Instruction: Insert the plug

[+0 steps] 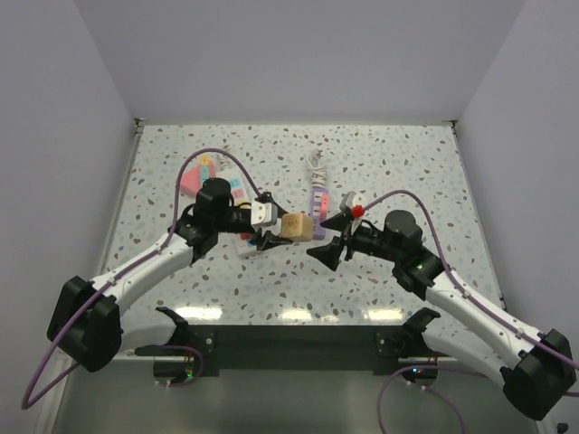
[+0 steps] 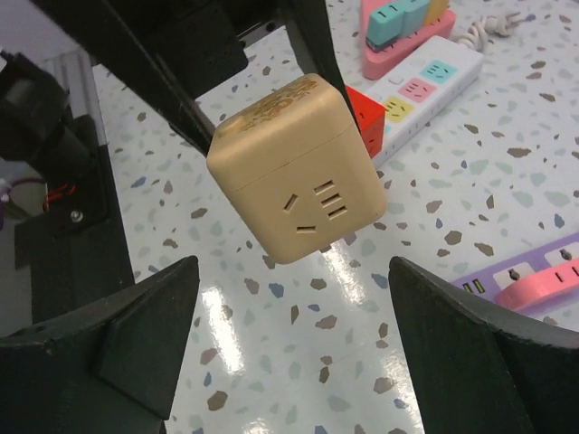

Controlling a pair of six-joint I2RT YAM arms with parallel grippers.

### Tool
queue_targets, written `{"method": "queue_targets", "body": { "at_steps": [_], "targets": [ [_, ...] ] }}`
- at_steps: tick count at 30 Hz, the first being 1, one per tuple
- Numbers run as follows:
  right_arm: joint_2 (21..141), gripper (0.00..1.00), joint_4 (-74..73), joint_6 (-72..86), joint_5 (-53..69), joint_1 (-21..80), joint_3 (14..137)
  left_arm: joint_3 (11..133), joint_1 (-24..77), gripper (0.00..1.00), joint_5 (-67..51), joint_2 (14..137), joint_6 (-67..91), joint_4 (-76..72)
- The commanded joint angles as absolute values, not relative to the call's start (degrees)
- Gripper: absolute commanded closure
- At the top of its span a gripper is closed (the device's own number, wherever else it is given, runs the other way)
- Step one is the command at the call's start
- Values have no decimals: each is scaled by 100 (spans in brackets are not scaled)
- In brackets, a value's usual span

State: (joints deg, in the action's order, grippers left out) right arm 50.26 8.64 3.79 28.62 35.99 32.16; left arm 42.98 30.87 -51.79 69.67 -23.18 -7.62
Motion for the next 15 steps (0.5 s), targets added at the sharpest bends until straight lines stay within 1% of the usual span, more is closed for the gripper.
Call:
{"method": "queue_targets", "body": {
  "at_steps": [1, 7, 15],
  "targets": [
    [4668, 12, 1266, -500, 3604, 3595, 3103, 4632, 3094, 100, -6020, 6943, -3067, -194],
    [4667, 12, 1388, -712, 3542, 3595, 3102, 4641, 3129, 100, -6222, 6952, -3155, -9],
    [5220, 12, 1599, -852, 3902, 3621, 3243, 4868, 3269, 100, -6363, 7057, -3085, 342]
  ]
}}
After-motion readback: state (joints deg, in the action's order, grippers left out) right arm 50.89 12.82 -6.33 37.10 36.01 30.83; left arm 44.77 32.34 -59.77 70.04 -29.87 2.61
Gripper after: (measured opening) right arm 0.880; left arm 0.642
